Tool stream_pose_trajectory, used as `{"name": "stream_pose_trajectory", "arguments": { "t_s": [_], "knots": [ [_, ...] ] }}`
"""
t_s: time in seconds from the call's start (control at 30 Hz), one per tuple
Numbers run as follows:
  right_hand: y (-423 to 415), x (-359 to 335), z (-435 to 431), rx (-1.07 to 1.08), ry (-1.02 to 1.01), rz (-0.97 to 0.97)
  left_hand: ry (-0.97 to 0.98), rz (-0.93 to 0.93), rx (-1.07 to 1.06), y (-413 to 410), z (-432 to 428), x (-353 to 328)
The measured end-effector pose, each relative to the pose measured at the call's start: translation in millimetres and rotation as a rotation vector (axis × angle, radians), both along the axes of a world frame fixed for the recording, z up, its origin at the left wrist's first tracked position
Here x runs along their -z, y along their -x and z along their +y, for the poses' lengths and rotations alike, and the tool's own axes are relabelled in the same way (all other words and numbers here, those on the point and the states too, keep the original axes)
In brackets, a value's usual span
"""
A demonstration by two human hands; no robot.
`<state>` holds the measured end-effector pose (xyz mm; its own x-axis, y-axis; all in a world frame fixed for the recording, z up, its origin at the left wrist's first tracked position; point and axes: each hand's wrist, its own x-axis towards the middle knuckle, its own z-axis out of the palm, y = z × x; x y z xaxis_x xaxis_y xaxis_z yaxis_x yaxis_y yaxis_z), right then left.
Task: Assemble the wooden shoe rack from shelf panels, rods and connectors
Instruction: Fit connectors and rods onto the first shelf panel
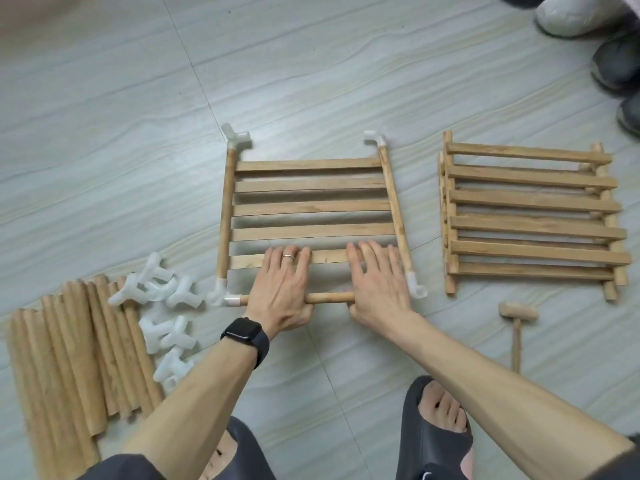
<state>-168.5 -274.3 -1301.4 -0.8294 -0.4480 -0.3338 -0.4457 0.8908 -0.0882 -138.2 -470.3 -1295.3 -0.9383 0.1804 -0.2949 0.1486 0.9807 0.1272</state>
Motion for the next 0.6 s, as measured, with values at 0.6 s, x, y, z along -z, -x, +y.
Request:
{"name": "stream_pose_trajectory", "arguments": {
  "t_s": [0.6],
  "knots": [
    [27,-6,21,-0.083,0.092,0.043,0.060,0.038,0.021,2,11,-4]
  ]
}}
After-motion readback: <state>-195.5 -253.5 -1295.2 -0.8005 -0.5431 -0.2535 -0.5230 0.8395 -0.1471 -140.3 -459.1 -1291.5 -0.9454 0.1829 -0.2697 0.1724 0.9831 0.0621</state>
